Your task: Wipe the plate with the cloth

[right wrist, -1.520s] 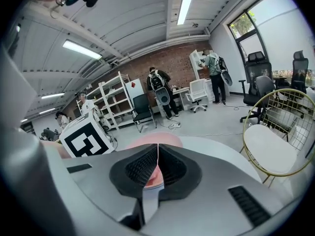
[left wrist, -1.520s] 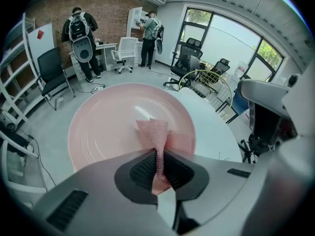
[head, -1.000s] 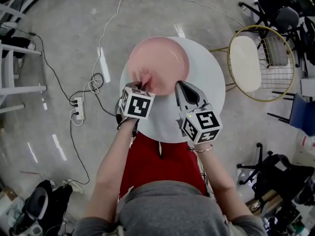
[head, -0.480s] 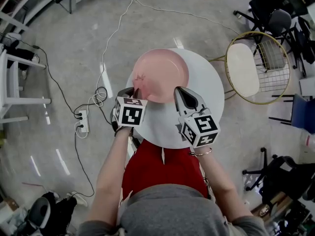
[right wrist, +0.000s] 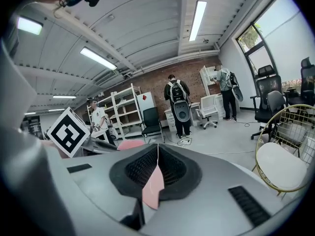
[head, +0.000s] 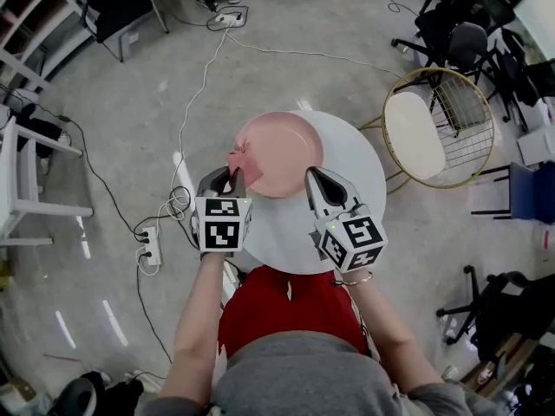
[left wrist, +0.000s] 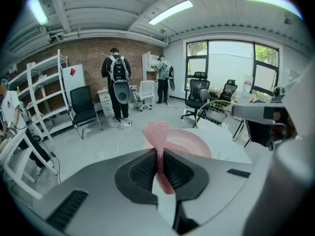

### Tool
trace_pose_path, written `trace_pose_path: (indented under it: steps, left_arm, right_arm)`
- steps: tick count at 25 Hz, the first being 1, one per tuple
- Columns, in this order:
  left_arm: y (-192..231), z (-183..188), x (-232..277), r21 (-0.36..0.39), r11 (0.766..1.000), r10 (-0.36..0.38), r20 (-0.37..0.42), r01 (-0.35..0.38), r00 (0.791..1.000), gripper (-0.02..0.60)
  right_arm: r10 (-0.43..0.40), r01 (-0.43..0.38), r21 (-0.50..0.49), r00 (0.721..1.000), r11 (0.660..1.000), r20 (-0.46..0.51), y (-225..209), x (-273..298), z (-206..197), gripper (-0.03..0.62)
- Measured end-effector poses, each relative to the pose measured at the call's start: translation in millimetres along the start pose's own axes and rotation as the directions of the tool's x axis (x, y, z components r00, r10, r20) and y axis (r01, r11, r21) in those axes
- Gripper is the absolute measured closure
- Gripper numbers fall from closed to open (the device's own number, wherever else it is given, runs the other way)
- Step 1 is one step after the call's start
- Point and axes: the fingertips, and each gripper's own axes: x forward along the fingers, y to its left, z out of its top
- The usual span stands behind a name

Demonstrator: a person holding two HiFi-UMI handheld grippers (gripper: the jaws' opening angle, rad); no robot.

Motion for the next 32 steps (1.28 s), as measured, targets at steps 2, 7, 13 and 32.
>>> trace_pose_path:
  steps: [2, 7, 13, 32]
  left_arm:
    - [1.1, 14.4, -13.0, 0.010, 1.000, 0.007, 0.058, -0.008, 0.998, 0.546]
    - [3.7, 45.8, -43.4, -0.017, 1.000, 0.006, 0.186, -0.002, 0.982, 0.546]
    - [8.9, 67.1, -80.6, -0.035, 0.999, 0.010, 0.300, 0.001, 0.954, 0.546]
    - [7.4, 68.2, -153.9, -0.045, 0.999, 0.010, 0.437, 0.011, 0.899, 0.546]
  right_arm:
    - [0.002, -0.002, -0.008, 1.000, 1.000, 0.030, 2.9, -5.8, 10.3, 0.565]
    - [0.003, -0.001, -0.015, 0.996, 1.000, 0.086, 12.9, -15.5, 30.7, 0.565]
    - [0.013, -0.010, -0.019, 0.987, 1.000, 0.159, 31.5, -30.6, 51.4, 0.565]
    - [0.015, 0.009, -0.092, 0.965, 0.996, 0.260, 69.2, -72.4, 83.2, 0.566]
